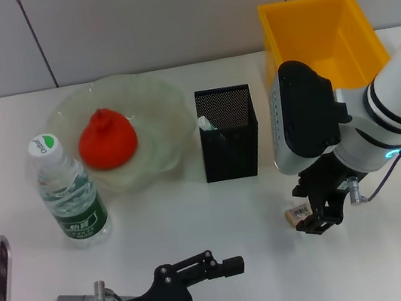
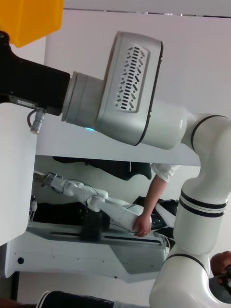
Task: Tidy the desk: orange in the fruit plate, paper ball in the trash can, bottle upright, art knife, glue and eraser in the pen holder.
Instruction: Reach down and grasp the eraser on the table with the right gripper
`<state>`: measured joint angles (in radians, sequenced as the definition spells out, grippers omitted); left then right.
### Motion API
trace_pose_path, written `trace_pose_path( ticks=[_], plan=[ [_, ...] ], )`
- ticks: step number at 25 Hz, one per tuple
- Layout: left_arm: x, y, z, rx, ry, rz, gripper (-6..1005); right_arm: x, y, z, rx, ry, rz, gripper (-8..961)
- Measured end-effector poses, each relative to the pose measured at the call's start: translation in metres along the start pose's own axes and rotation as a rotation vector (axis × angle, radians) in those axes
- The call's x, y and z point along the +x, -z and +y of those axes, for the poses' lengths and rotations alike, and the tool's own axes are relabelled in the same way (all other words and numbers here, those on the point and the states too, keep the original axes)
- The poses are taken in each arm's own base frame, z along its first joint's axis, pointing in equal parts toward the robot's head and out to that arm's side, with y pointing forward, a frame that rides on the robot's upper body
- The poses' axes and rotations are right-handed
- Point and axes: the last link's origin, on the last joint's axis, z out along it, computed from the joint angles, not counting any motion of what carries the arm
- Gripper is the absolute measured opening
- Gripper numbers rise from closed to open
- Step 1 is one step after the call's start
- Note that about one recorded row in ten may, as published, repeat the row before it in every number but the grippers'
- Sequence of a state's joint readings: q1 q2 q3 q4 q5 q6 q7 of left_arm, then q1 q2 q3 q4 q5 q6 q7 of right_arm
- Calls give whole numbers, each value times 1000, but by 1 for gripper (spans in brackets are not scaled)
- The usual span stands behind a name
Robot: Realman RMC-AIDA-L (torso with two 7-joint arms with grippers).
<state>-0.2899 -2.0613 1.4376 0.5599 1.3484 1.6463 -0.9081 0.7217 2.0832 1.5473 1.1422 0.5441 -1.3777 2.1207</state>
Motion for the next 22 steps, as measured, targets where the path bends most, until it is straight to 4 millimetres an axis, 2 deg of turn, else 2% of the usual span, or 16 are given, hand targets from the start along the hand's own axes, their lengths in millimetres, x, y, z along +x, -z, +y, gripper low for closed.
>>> trace_pose_path(
  ticks=[9, 15, 22],
  plan=[
    [1, -1, 1, -8, 0, 10, 780, 0, -3, 0, -8, -8, -4, 541],
    [2, 0, 2, -11, 0, 14, 780, 0, -7, -1, -13, -13, 5, 432],
    [2, 0, 2, -11, 0, 14, 779, 0, -10, -4, -16, -16, 13, 423]
  ],
)
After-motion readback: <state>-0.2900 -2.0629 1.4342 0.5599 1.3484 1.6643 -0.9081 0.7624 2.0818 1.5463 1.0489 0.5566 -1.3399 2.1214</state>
